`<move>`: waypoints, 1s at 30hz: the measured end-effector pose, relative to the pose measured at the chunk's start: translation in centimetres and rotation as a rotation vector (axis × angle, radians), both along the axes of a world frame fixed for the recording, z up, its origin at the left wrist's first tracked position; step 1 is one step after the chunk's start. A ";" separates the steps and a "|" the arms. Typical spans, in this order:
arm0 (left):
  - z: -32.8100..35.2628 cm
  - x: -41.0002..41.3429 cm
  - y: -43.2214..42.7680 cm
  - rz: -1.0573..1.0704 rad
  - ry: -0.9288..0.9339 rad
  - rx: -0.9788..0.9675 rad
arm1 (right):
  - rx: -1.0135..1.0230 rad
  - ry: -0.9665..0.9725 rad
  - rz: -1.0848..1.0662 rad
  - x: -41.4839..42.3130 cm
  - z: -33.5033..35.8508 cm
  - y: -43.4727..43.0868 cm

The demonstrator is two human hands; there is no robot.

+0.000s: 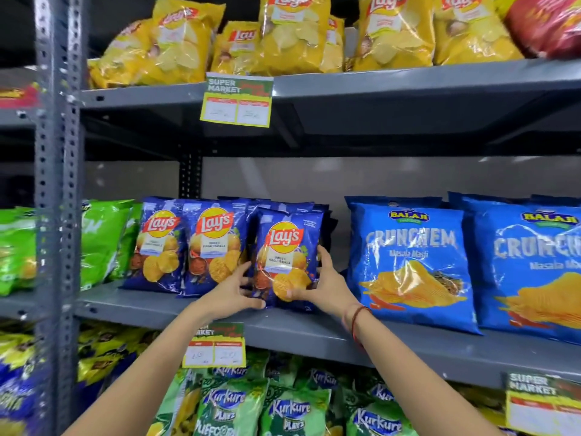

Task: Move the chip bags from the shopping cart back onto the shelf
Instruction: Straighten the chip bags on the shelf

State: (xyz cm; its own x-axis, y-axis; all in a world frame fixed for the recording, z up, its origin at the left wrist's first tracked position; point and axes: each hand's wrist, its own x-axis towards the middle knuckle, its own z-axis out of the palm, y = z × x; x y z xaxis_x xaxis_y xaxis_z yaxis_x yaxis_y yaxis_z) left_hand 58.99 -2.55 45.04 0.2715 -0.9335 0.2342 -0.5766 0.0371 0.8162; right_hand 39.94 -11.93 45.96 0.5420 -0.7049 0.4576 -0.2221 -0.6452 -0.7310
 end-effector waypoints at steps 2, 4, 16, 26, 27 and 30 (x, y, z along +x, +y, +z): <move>-0.1 0.2 -0.3 0.011 -0.017 -0.019 | -0.021 0.004 -0.046 0.7 -0.1 -0.4; -0.1 0.2 -0.6 0.039 -0.040 -0.063 | -0.061 -0.009 -0.062 1.3 0.0 -0.6; -0.5 -1.5 -1.1 0.504 -0.501 -0.233 | -0.247 0.025 -0.099 2.5 -0.3 -0.4; 2.9 -4.8 1.8 0.618 -0.650 -0.269 | -0.397 -0.262 -0.190 -5.5 0.9 1.2; 3.3 -5.6 1.7 0.627 -0.675 -0.311 | -0.418 -0.301 -0.234 -7.1 1.2 1.1; 4.1 -8.7 0.0 0.499 -0.647 -0.502 | -0.485 -0.451 -0.444 -11.6 2.1 -0.1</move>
State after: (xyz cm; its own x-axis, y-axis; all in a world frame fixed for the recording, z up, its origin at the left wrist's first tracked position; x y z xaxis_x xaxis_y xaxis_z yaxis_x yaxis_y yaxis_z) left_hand 50.27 -2.53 49.14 0.2890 -0.4953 0.8193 -0.9539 -0.0764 0.2903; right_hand 28.30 -12.03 48.11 -0.0535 -0.4777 0.8769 -0.2828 -0.8350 -0.4721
